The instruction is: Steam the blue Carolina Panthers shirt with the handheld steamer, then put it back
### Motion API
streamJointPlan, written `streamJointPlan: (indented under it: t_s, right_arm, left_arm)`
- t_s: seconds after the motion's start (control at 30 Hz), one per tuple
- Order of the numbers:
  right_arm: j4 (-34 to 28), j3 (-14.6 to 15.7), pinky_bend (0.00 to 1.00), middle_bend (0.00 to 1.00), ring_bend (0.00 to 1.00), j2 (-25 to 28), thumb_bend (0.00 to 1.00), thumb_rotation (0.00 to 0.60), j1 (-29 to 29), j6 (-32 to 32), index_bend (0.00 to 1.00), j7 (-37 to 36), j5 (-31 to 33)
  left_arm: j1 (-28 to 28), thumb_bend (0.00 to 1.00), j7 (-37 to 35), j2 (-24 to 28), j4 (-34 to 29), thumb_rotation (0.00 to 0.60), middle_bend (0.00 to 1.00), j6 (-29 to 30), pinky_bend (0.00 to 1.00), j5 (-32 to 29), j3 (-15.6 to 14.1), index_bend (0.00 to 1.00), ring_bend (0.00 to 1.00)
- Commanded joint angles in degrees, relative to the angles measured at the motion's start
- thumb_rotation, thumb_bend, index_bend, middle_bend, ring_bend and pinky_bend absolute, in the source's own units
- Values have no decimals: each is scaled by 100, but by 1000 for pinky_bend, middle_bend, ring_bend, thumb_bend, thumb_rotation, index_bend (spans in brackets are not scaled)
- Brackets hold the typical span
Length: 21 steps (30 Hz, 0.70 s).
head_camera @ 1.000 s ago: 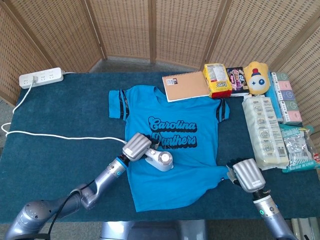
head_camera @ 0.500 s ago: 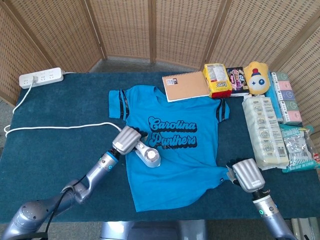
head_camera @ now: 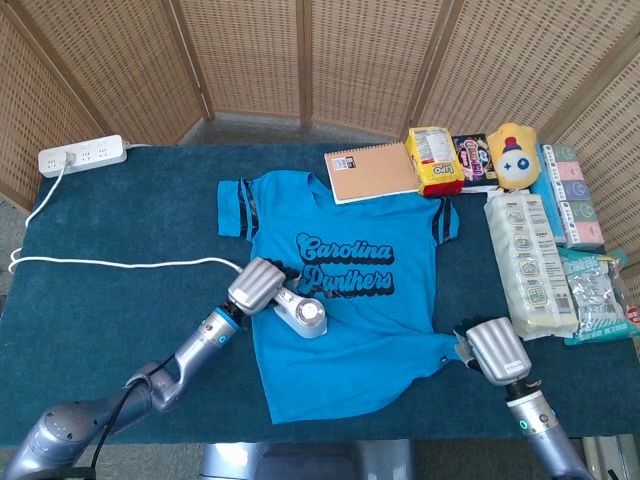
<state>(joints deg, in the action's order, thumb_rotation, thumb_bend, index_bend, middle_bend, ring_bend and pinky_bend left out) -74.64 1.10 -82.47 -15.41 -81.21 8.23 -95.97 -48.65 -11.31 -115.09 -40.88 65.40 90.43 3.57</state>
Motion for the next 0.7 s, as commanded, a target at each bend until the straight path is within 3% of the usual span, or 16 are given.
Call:
streamJointPlan:
  t_s: [0.03,0.4,0.7]
  right_arm:
    - [-1,1,781,691,702,17,356,600,15,-16,759,-10,5]
    - [29,2,781,691,703,57,356,600,70,-82,759,-84,7]
    - [25,0,781,691,703,53,356,600,69,-60,759,-67,1]
  left_arm:
    - [-41,467,25,-64,-117,600,668,18,659,50,-15,523,590]
    - [-133,460,158,-204,-529,600,668,4,659,124,2,523,590]
    - [-99,459,169,-180,-270,600,668,-92,659,-38,126,523,590]
